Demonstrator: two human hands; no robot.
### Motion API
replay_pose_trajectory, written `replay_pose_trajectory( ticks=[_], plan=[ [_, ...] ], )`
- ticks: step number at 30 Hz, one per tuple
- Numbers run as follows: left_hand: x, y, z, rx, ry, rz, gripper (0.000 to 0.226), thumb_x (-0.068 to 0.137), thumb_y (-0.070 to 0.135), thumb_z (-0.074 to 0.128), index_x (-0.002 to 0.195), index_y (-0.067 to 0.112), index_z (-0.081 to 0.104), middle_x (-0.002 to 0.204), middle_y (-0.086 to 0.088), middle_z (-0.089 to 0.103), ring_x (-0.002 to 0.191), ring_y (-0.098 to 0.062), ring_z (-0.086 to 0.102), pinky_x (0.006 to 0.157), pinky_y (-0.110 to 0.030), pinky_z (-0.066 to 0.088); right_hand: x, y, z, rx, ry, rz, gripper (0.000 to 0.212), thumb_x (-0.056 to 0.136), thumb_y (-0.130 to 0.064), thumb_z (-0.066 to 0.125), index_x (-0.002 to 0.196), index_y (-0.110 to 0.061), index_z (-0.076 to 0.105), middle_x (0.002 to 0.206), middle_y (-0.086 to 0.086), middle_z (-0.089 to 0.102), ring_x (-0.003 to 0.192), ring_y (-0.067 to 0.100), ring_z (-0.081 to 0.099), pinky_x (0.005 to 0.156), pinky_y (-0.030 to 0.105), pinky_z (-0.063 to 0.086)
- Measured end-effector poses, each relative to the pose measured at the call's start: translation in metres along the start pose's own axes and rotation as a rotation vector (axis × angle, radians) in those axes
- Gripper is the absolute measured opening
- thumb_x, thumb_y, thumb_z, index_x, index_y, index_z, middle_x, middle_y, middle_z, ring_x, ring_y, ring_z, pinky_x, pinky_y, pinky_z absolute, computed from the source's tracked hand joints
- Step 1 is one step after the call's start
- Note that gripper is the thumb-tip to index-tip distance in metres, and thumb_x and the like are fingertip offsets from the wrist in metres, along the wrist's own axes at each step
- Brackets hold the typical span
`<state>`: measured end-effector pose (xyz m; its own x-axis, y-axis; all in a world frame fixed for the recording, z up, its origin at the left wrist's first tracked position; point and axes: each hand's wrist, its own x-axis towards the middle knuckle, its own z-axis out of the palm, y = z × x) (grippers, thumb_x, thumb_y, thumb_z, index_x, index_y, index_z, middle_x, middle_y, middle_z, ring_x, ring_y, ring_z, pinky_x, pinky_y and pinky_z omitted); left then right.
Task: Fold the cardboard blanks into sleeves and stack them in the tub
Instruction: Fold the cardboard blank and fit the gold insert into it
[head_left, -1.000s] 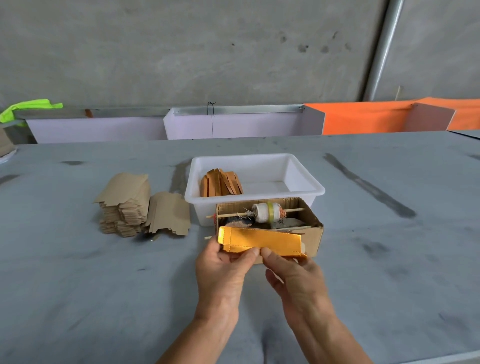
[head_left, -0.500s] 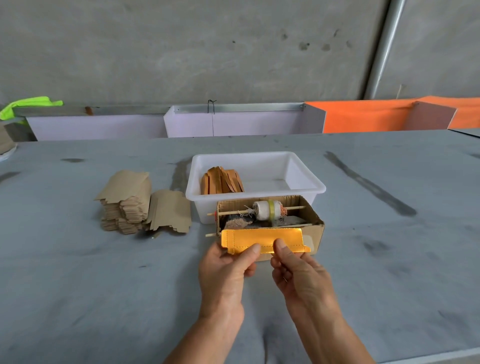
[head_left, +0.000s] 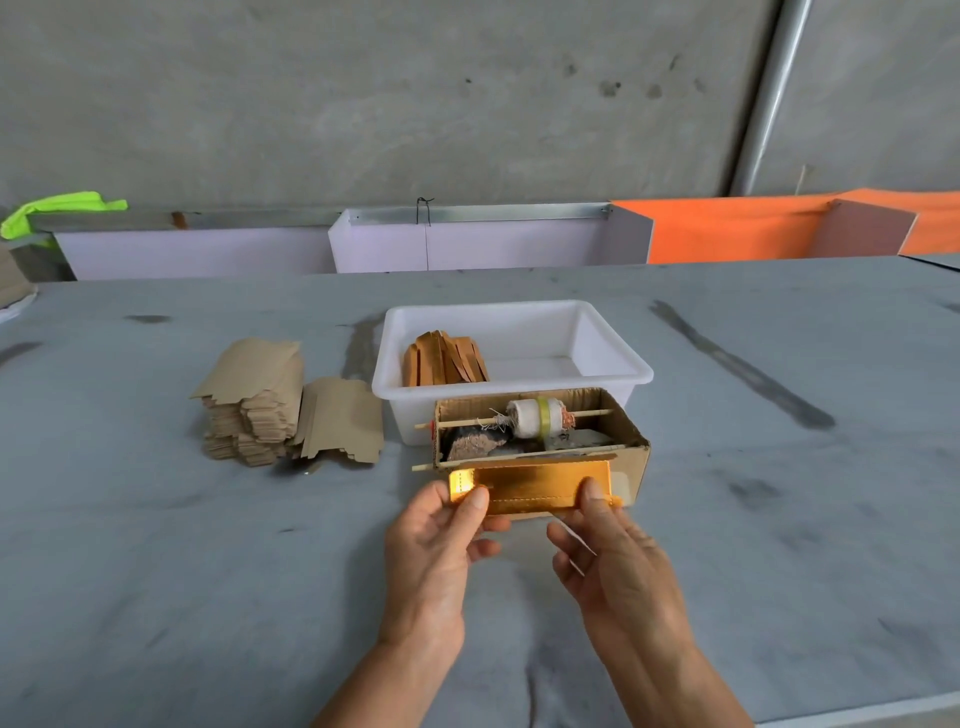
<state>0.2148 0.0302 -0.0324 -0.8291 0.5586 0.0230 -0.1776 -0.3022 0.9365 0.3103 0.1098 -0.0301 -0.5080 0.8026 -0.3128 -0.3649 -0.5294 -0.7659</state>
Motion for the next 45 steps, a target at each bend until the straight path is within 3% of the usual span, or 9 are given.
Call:
replay_pose_trajectory(
  ticks=[3, 6, 11, 15, 19, 23, 29, 40, 45],
  plan=[
    [-0.001, -0.001, -0.001, 0.091, -0.078, 0.063, 0.010, 0.080, -0.007, 0.064, 0.081, 0.003, 0.064, 0.072, -0.009, 0.071, 0.066, -0.016, 0.066, 0.055, -0.020, 0.052, -0.001, -0.002, 0.004, 0.117, -0.118, 0.098, 0.011, 0.071, -0.014, 0.070, 0.075, -0.014, 0.061, 0.066, 0.002, 0.064, 0.052, 0.010, 0.060, 0.044, 0.019, 0.047],
    [0.000, 0.001, -0.005, 0.113, -0.168, 0.062, 0.011, 0.080, -0.006, 0.067, 0.086, 0.003, 0.064, 0.080, -0.012, 0.072, 0.075, -0.023, 0.070, 0.058, -0.023, 0.054, 0.002, -0.006, 0.002, 0.169, -0.179, 0.087, 0.014, 0.071, -0.007, 0.066, 0.083, -0.010, 0.060, 0.068, 0.006, 0.063, 0.054, 0.012, 0.060, 0.048, 0.020, 0.051],
    [0.007, 0.016, -0.005, 0.019, -0.289, -0.274, 0.034, 0.085, 0.039, 0.055, 0.082, 0.008, 0.069, 0.086, -0.018, 0.071, 0.076, -0.028, 0.070, 0.056, -0.031, 0.054, 0.006, -0.012, -0.009, 0.081, -0.285, 0.028, 0.026, 0.071, -0.004, 0.063, 0.097, -0.008, 0.063, 0.075, 0.008, 0.064, 0.058, 0.015, 0.060, 0.054, 0.025, 0.054],
    [0.009, 0.017, -0.003, 0.104, -0.330, -0.409, 0.015, 0.088, 0.012, 0.059, 0.076, 0.009, 0.068, 0.074, -0.012, 0.071, 0.060, -0.020, 0.067, 0.051, -0.025, 0.054, 0.004, -0.009, -0.012, 0.011, -0.339, 0.049, 0.034, 0.069, -0.003, 0.063, 0.103, -0.006, 0.066, 0.074, 0.010, 0.064, 0.057, 0.016, 0.060, 0.053, 0.025, 0.054],
    [0.011, 0.011, -0.002, 0.149, -0.326, -0.451, 0.006, 0.083, 0.005, 0.065, 0.078, 0.005, 0.068, 0.067, -0.011, 0.067, 0.053, -0.014, 0.061, 0.048, -0.022, 0.048, 0.002, -0.006, -0.010, 0.009, -0.313, 0.068, 0.023, 0.066, -0.004, 0.065, 0.088, -0.004, 0.074, 0.081, 0.016, 0.068, 0.061, 0.018, 0.063, 0.052, 0.024, 0.054],
    [0.013, 0.012, 0.005, 0.160, -0.283, -0.432, 0.018, 0.074, 0.000, 0.071, 0.090, 0.003, 0.066, 0.073, -0.012, 0.069, 0.053, -0.014, 0.057, 0.045, -0.021, 0.036, 0.002, -0.004, -0.012, 0.053, -0.301, 0.096, 0.021, 0.071, -0.002, 0.063, 0.089, 0.002, 0.073, 0.086, 0.018, 0.070, 0.065, 0.018, 0.065, 0.056, 0.024, 0.057],
    [0.014, 0.014, 0.005, 0.228, -0.263, -0.403, 0.018, 0.076, -0.003, 0.069, 0.090, 0.008, 0.069, 0.078, -0.007, 0.073, 0.068, -0.014, 0.066, 0.055, -0.021, 0.046, 0.001, -0.001, -0.011, 0.071, -0.281, 0.108, 0.015, 0.071, 0.000, 0.062, 0.078, 0.006, 0.074, 0.079, 0.020, 0.071, 0.059, 0.018, 0.067, 0.056, 0.024, 0.058],
    [0.015, 0.019, 0.005, 0.508, -0.346, -0.197, 0.012, 0.079, -0.002, 0.068, 0.078, 0.009, 0.068, 0.068, -0.004, 0.067, 0.065, -0.010, 0.063, 0.056, -0.019, 0.049, 0.002, 0.000, -0.002, -0.244, -0.174, 0.005, 0.014, 0.070, -0.011, 0.071, 0.078, -0.001, 0.067, 0.074, 0.015, 0.070, 0.057, 0.013, 0.063, 0.042, 0.021, 0.047],
    [0.010, 0.017, 0.007, 0.468, -0.360, -0.166, 0.012, 0.083, 0.009, 0.068, 0.087, 0.020, 0.072, 0.082, -0.001, 0.073, 0.075, -0.008, 0.066, 0.065, -0.016, 0.051, 0.005, 0.005, 0.001, -0.286, -0.033, -0.048, 0.013, 0.080, -0.012, 0.069, 0.069, -0.008, 0.064, 0.062, 0.006, 0.065, 0.058, 0.012, 0.057, 0.052, 0.026, 0.044]
  ],
)
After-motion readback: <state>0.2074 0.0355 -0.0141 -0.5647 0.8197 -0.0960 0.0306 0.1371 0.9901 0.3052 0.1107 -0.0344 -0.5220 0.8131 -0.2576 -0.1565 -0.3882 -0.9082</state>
